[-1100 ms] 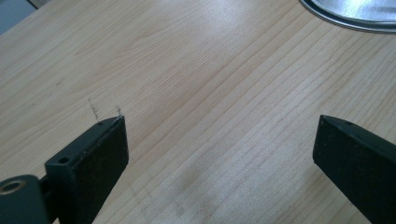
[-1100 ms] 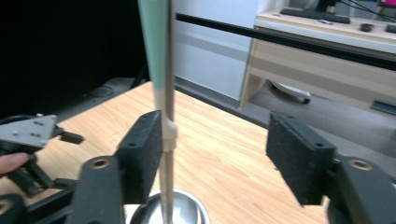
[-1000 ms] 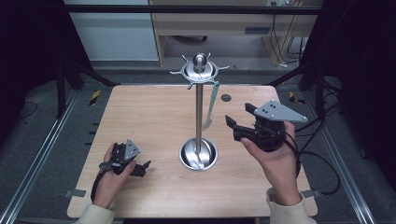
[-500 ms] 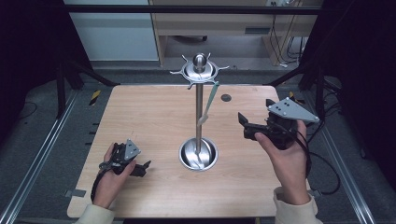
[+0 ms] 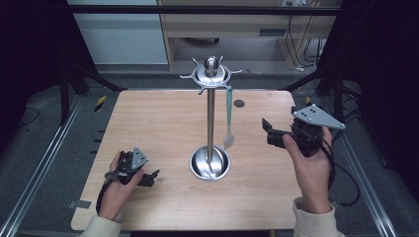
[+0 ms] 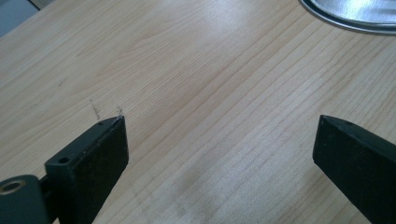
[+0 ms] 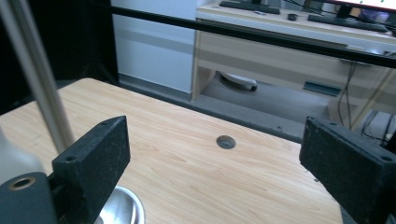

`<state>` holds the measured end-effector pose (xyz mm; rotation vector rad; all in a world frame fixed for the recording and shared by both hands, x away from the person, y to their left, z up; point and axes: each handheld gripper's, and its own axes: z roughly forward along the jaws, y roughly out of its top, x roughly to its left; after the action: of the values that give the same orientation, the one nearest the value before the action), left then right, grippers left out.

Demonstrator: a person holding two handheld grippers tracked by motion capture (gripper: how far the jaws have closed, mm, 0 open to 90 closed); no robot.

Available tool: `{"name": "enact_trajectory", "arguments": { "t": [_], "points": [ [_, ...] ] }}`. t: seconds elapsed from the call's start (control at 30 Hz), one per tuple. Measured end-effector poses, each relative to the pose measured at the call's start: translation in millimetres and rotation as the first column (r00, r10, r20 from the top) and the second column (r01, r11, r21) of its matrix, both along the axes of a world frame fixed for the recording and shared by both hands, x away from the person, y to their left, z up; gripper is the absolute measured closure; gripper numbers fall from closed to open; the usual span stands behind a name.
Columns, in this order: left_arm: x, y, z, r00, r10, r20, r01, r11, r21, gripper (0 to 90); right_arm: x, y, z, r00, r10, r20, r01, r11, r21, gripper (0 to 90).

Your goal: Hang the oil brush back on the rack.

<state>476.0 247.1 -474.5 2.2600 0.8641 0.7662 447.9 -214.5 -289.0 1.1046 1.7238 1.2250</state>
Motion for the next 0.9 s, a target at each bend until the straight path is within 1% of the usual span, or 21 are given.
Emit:
{"name": "enact_trajectory", "arguments": {
  "t": [0.03, 0.1, 0.13, 0.27, 0.37, 0.43, 0.5, 0.53, 0.57, 0.63, 0.67, 0.7, 0.73, 0.77, 0.8, 0.83, 0.87, 0.9],
  "points": [
    [0.0, 0.0, 0.0, 1.0000, 0.000, 0.000, 0.000, 1.0000, 0.000, 3.1, 0.0, 0.0, 0.0, 1.0000, 0.000, 0.000, 0.000, 1.000, 0.000, 9.7],
    [-0.3, 0.7, -0.1, 1.0000, 0.004, -0.002, -0.004, 1.0000, -0.001, 3.1, 3.4, -3.1, -5.0, 0.9995, -0.030, 0.000, 0.030, 1.000, 0.000, 10.5],
    [-0.5, 1.0, 0.2, 1.0000, 0.006, -0.002, -0.006, 1.0000, -0.005, 3.1, 4.5, -4.0, -6.6, 0.9996, -0.029, -0.002, 0.029, 1.000, 0.001, 10.5],
    [-0.4, 1.2, 0.7, 0.9999, 0.010, 0.003, -0.010, 0.9999, -0.003, 3.1, 7.6, -7.4, -11.9, 0.9994, -0.030, -0.015, 0.030, 1.000, 0.002, 10.5],
    [-0.4, 0.2, 0.7, 1.0000, 0.008, 0.003, -0.008, 1.0000, -0.004, 3.1, 12.9, -12.9, -21.0, 0.9982, -0.042, -0.043, 0.043, 0.999, 0.003, 10.5],
    [-0.3, -0.1, 0.8, 1.0000, 0.006, 0.001, -0.006, 1.0000, 0.000, 3.1, 14.7, -14.5, -23.8, 0.9980, -0.045, -0.045, 0.045, 0.999, -0.005, 10.5],
    [-0.5, 0.1, 0.7, 1.0000, 0.006, 0.002, -0.006, 1.0000, 0.001, 3.1, 18.8, -18.0, -31.0, 0.9960, -0.058, -0.069, 0.058, 0.998, -0.005, 10.5],
    [-0.5, 0.1, 0.7, 1.0000, 0.006, 0.002, -0.006, 1.0000, 0.001, 3.1, 18.8, -18.0, -31.0, 0.9960, -0.058, -0.069, 0.058, 0.998, -0.005, 10.5],
    [-0.4, 0.7, 1.0, 1.0000, 0.006, 0.000, -0.006, 1.0000, -0.001, 3.1, 21.7, -20.1, -36.0, 0.9944, -0.066, -0.083, 0.066, 0.998, -0.005, 10.5],
    [-0.3, 0.9, 0.8, 1.0000, 0.007, 0.002, -0.007, 1.0000, -0.001, 3.1, 23.3, -21.1, -38.7, 0.9935, -0.068, -0.091, 0.067, 0.998, -0.007, 10.5],
    [-0.4, 0.9, 0.8, 1.0000, 0.008, 0.004, -0.008, 1.0000, -0.002, 3.1, 24.7, -22.2, -41.7, 0.9923, -0.072, -0.100, 0.072, 0.997, -0.010, 10.5],
    [-0.4, 0.9, 0.9, 1.0000, 0.008, 0.004, -0.008, 1.0000, -0.002, 3.1, 28.2, -23.4, -48.3, 0.9899, -0.074, -0.121, 0.073, 0.997, -0.011, 10.5],
    [-0.4, 0.8, 1.0, 1.0000, 0.008, 0.005, -0.008, 1.0000, -0.002, 3.1, 28.2, -23.4, -48.3, 0.9899, -0.074, -0.121, 0.073, 0.997, -0.011, 10.5],
    [-0.4, 0.2, 0.7, 1.0000, 0.006, 0.003, -0.006, 1.0000, -0.005, 3.1, 31.4, -24.2, -54.8, 0.9872, -0.076, -0.140, 0.075, 0.997, -0.013, 10.4],
    [-0.3, 0.2, 0.8, 1.0000, 0.005, 0.002, -0.005, 1.0000, 0.000, 3.1, 33.1, -24.5, -58.1, 0.9862, -0.076, -0.147, 0.074, 0.997, -0.013, 10.4],
    [-0.3, 0.2, 0.8, 1.0000, 0.005, 0.002, -0.005, 1.0000, 0.000, 3.1, 33.1, -24.5, -58.1, 0.9862, -0.076, -0.147, 0.074, 0.997, -0.013, 10.4],
    [-0.3, 0.1, 0.8, 1.0000, 0.004, 0.002, -0.004, 1.0000, -0.001, 3.1, 35.5, -25.7, -63.5, 0.9832, -0.076, -0.166, 0.074, 0.997, -0.018, 10.4],
    [-0.3, 0.2, 0.8, 1.0000, 0.004, 0.002, -0.004, 1.0000, -0.001, 3.1, 36.5, -26.2, -65.8, 0.9823, -0.077, -0.171, 0.075, 0.997, -0.018, 10.4]
  ]
}}
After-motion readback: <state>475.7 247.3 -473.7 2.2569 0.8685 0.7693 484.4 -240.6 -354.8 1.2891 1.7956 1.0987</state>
